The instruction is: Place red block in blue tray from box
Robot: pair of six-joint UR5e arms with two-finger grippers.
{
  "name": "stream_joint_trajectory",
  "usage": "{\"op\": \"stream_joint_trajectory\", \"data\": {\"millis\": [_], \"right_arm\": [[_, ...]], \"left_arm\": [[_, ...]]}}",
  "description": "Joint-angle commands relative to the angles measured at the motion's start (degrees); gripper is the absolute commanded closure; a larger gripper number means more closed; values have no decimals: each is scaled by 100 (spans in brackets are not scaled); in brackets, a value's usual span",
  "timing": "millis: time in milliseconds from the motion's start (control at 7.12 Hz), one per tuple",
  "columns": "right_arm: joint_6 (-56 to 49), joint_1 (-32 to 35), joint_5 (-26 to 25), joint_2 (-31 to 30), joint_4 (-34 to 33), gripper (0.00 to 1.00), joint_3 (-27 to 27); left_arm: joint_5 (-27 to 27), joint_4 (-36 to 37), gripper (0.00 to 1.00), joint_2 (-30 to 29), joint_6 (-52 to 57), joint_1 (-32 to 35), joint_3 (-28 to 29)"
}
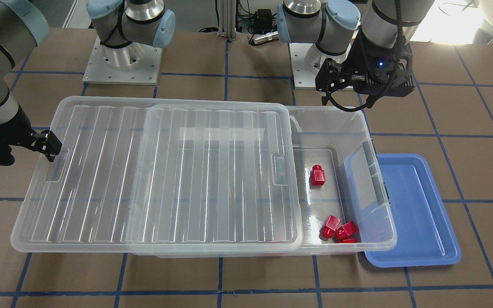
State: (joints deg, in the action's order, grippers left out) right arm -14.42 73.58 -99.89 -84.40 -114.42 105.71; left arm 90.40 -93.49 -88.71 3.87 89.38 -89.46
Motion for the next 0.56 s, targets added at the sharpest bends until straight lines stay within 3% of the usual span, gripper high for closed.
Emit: {"op": "stream_joint_trajectory", "data": {"millis": [0, 140, 281, 421], "right_arm": [[-26, -2, 22, -23, 7, 0, -24], [-52, 16, 109, -85, 77, 0, -94], [-44, 155, 554, -416, 504, 0, -347], [104, 322, 967, -654, 1300, 0, -880]], "left_arm": [[-5, 24, 0, -32, 0, 9, -27], [-13, 120, 0, -93, 43, 9, -88], [-5, 408, 0, -163, 157, 9, -211], [-39, 1003, 0, -373, 236, -9, -543]]}}
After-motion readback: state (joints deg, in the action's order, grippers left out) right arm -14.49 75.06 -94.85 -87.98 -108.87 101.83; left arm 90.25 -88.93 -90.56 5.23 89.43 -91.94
